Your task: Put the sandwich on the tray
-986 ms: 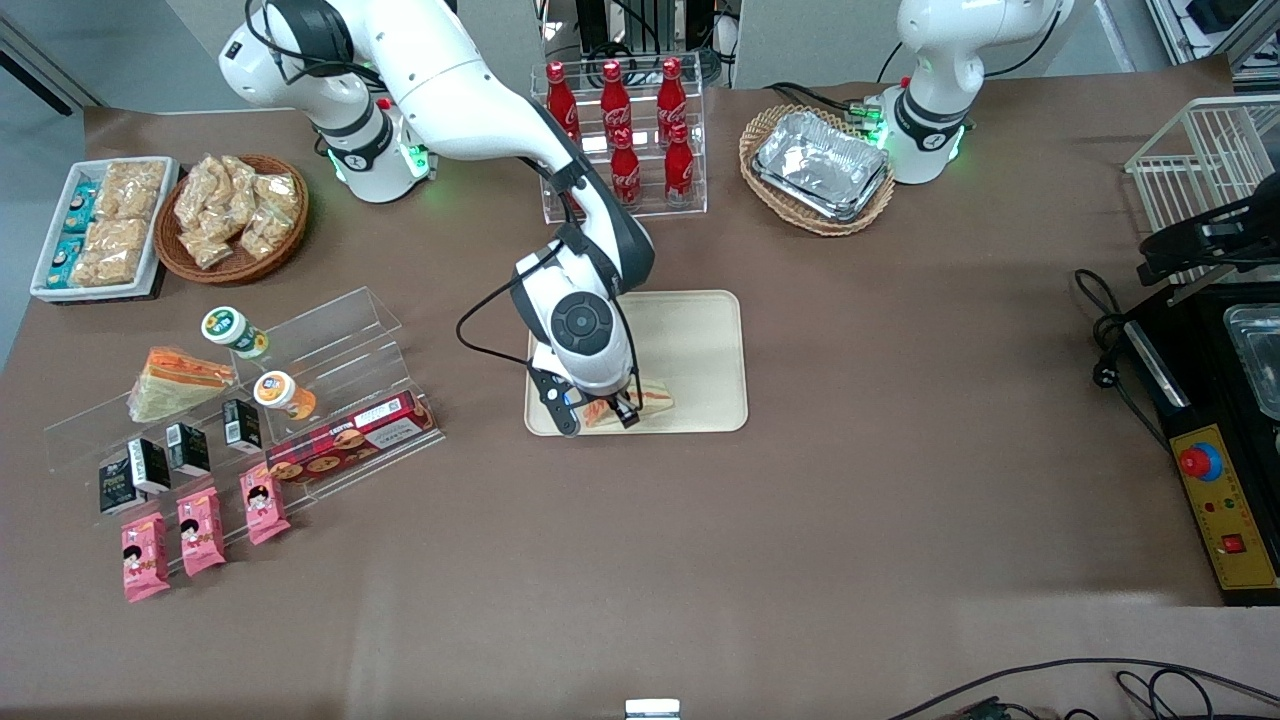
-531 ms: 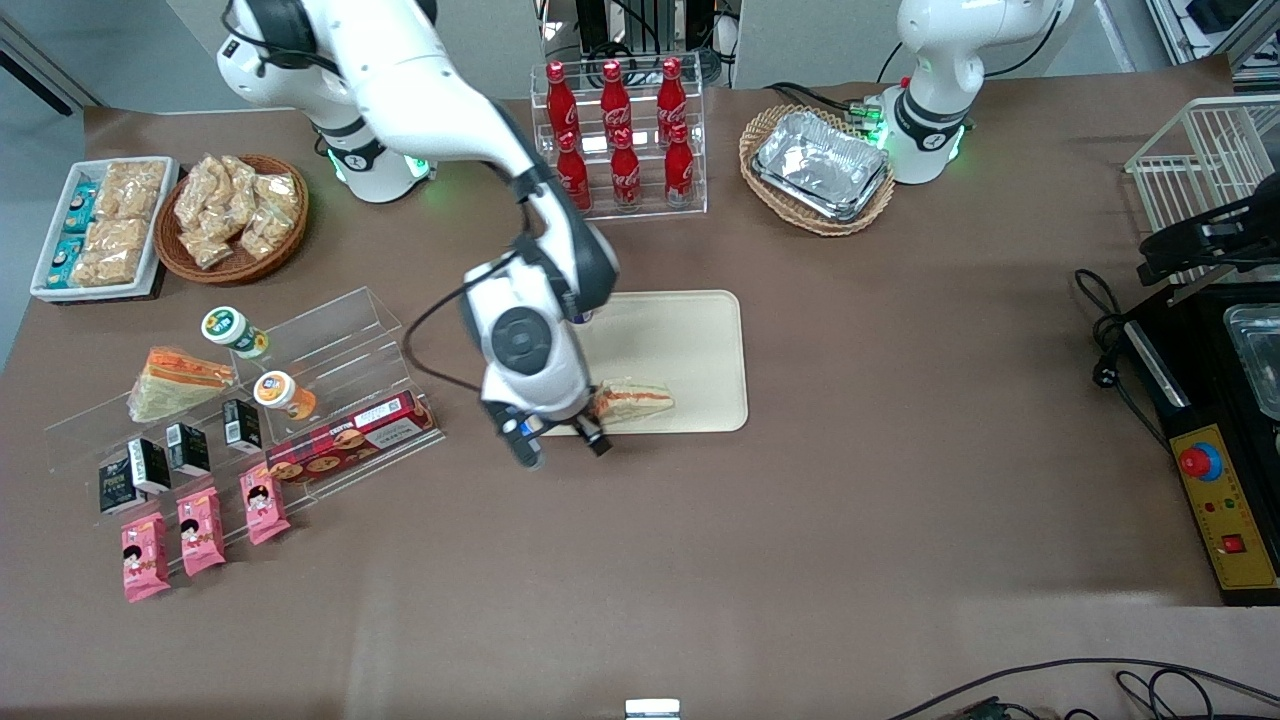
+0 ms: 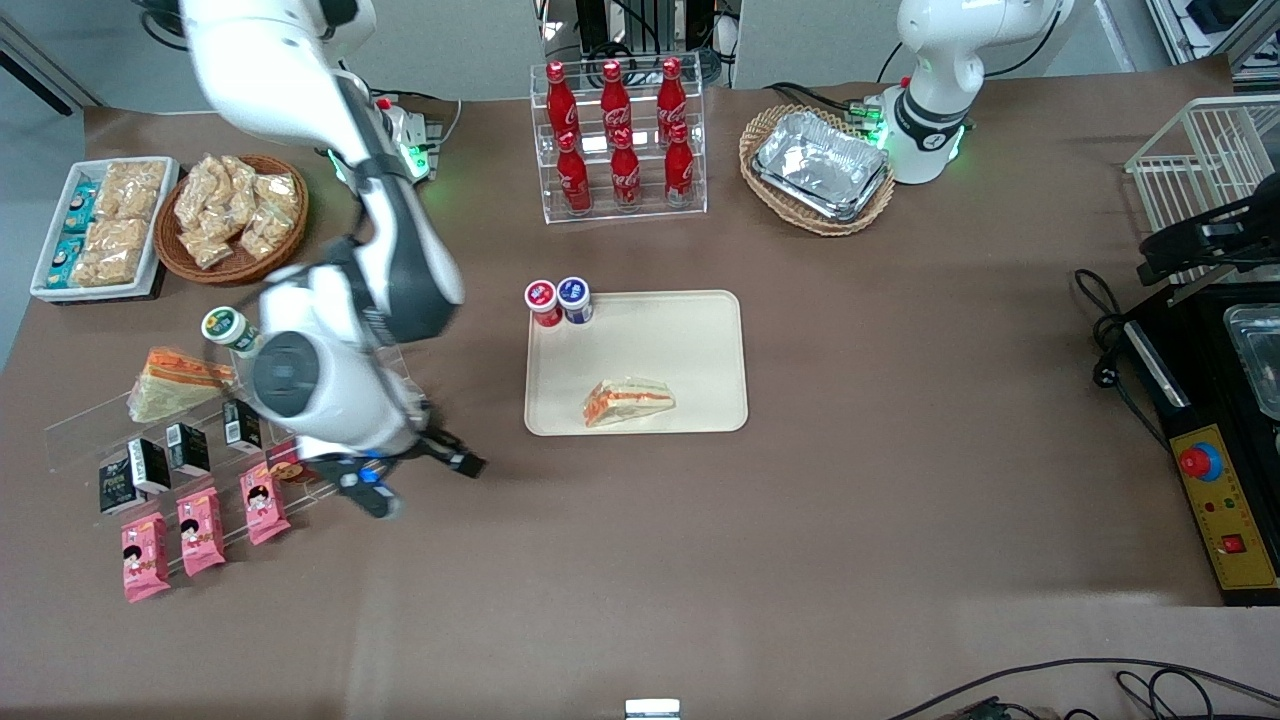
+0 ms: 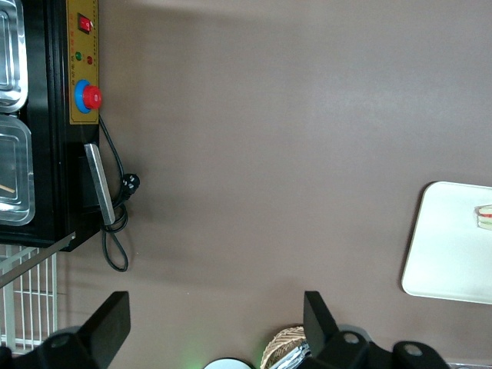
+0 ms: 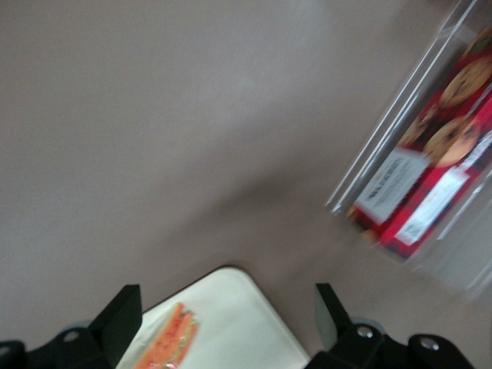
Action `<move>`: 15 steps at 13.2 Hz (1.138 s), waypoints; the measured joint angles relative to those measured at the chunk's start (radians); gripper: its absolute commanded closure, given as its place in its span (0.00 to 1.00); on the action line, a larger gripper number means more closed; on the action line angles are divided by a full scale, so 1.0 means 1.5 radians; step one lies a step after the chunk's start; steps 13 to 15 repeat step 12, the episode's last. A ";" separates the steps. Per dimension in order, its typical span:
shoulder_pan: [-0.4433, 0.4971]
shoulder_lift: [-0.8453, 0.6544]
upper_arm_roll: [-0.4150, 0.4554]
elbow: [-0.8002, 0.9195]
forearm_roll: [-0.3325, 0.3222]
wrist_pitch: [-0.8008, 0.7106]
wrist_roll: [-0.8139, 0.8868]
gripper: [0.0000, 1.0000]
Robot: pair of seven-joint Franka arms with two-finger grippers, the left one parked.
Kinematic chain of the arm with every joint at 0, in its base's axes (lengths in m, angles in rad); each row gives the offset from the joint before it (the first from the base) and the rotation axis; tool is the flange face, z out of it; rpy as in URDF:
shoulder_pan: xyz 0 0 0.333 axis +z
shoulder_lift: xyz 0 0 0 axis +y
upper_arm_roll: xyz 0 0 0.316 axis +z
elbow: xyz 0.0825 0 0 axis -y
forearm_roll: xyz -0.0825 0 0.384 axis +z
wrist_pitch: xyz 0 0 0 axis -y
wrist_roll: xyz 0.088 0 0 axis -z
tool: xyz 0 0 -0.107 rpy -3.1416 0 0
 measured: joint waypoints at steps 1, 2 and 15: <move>-0.023 -0.021 0.000 0.001 -0.011 -0.020 -0.047 0.00; -0.047 -0.042 0.000 0.003 -0.024 -0.040 -0.090 0.00; -0.268 -0.205 0.001 0.018 -0.119 -0.192 -0.416 0.00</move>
